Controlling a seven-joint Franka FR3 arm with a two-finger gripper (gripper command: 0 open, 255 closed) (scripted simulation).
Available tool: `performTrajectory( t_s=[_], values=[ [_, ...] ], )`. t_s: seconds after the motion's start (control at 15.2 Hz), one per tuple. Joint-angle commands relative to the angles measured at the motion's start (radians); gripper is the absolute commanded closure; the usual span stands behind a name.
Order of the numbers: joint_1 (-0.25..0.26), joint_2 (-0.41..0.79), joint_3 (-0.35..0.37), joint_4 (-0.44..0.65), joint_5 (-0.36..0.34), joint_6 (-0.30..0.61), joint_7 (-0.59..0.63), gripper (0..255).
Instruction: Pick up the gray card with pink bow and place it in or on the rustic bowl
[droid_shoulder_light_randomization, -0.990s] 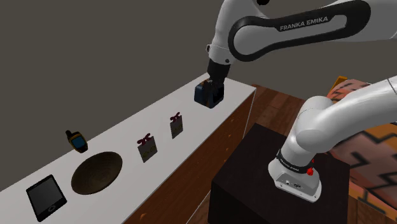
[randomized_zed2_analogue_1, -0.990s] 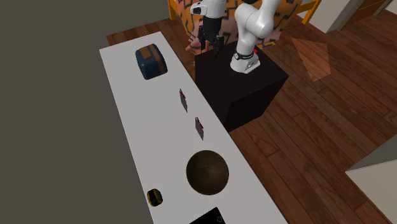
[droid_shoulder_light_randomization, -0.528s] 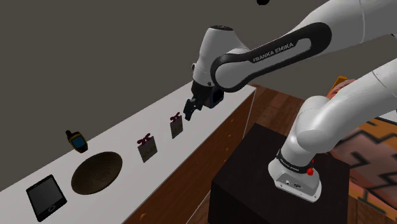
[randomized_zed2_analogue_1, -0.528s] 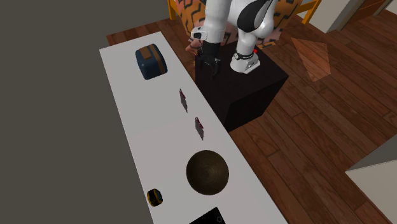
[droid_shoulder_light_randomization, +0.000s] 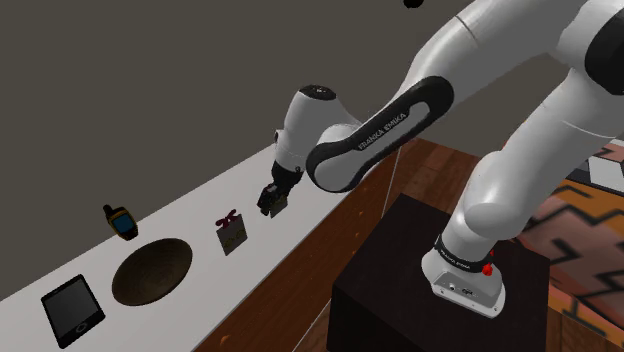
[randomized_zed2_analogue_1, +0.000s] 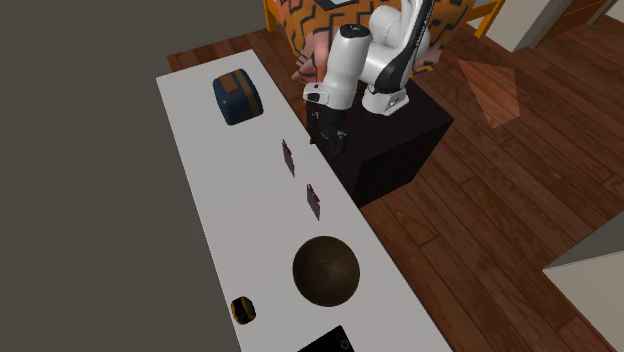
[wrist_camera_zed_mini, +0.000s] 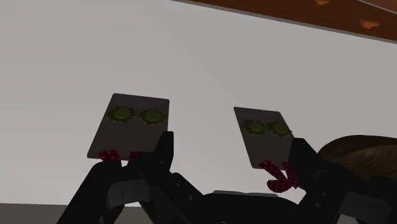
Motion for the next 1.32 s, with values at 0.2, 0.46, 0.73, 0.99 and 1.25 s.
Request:
performTrajectory(
  t_s=[0.2,0.46,0.73,0.99,1.25],
  values=[
    [-0.092,0.233,0.092,0.095,-0.389,0.173,0.326,0],
    [-0.002,0.373,-0.017,0.188,-0.731,0.216,0.61,0],
    [0.055,0.441,-0.089,0.228,-0.84,0.237,0.696,0],
    [0.092,0.483,-0.134,0.255,-0.897,0.25,0.743,0],
    [0.092,0.483,-0.134,0.255,-0.897,0.25,0.743,0]
  ],
)
